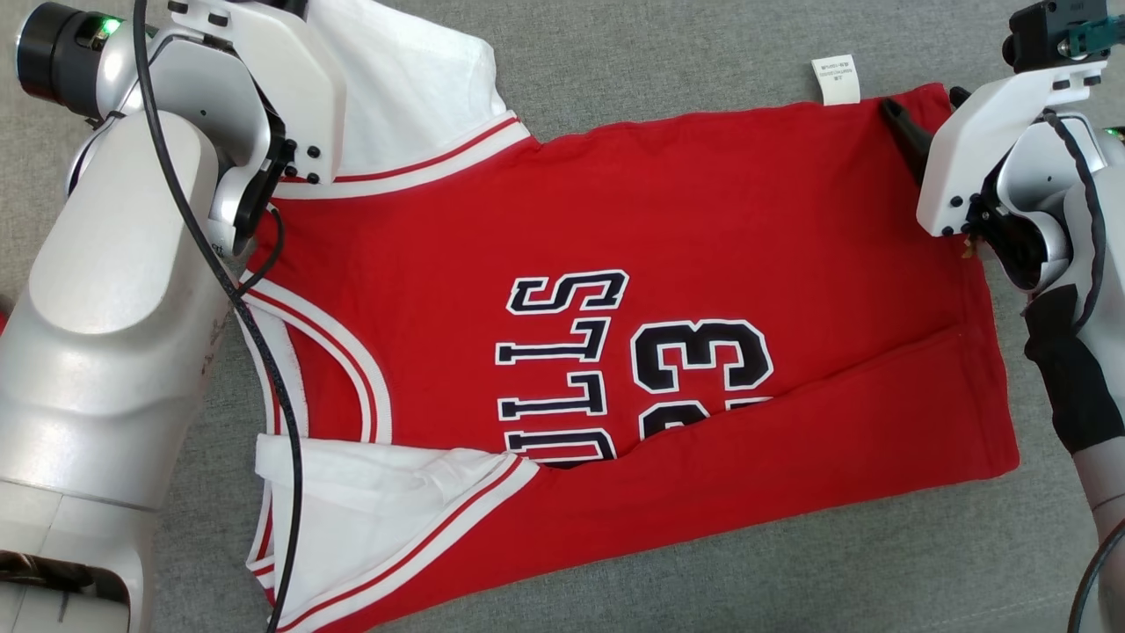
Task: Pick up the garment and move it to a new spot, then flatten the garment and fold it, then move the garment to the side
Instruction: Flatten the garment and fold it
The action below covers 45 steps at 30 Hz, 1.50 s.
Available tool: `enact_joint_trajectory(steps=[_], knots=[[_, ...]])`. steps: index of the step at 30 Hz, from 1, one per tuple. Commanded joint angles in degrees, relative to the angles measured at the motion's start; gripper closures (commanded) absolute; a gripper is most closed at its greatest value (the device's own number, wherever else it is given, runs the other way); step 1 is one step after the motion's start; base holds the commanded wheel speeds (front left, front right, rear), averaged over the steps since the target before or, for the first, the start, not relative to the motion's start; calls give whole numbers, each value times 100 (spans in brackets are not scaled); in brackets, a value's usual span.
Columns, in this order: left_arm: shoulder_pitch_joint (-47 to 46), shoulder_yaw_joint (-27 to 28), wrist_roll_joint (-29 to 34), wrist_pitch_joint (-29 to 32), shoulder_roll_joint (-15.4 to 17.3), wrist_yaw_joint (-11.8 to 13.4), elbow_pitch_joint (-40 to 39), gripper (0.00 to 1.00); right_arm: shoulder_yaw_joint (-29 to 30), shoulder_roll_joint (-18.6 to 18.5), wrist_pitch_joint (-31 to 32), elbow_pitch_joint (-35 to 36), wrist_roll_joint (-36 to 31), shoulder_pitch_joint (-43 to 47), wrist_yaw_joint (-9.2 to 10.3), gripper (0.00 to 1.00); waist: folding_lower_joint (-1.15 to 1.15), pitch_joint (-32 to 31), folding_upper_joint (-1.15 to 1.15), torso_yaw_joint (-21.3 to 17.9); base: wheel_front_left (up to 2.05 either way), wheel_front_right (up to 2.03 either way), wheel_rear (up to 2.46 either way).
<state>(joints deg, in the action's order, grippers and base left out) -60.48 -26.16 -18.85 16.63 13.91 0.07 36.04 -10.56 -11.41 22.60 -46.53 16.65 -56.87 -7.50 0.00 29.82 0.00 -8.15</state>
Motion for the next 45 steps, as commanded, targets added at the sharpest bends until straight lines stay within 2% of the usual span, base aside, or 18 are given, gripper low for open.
enact_joint_trajectory(steps=[1,5,10,18,27,34,39,45], knots=[[55,-4,-32,43,48,49,-105,100,-29,-36,-65,-65,-61,-76,2,18,0,20,0,20,0,0,0],[179,-19,-49,190,134,103,-409,100,-110,-34,-211,-223,-96,-198,2,100,0,44,0,52,0,0,0],[267,5,-30,74,248,162,-768,100,-153,-81,-465,-353,-197,-402,2,100,0,15,0,72,0,0,0],[170,159,36,-649,354,313,-1087,100,221,-117,-1337,-550,-447,-729,3,100,0,-88,0,160,0,0,0],[208,216,-65,-1232,300,262,-1078,100,349,-190,-2071,-799,-452,-756,3,100,0,-267,0,316,0,0,0],[1060,245,-397,-1277,335,214,-1540,100,54,-328,-2279,-787,54,-157,2,100,0,-672,0,494,0,0,0],[2013,314,-604,-1268,412,437,-2356,100,-251,-664,-2212,-417,584,520,2,100,0,-1024,0,627,0,0,0],[3146,316,-799,-982,523,772,-3418,100,-396,-1061,-2056,99,948,1245,2,100,0,-1286,0,735,0,0,0]])
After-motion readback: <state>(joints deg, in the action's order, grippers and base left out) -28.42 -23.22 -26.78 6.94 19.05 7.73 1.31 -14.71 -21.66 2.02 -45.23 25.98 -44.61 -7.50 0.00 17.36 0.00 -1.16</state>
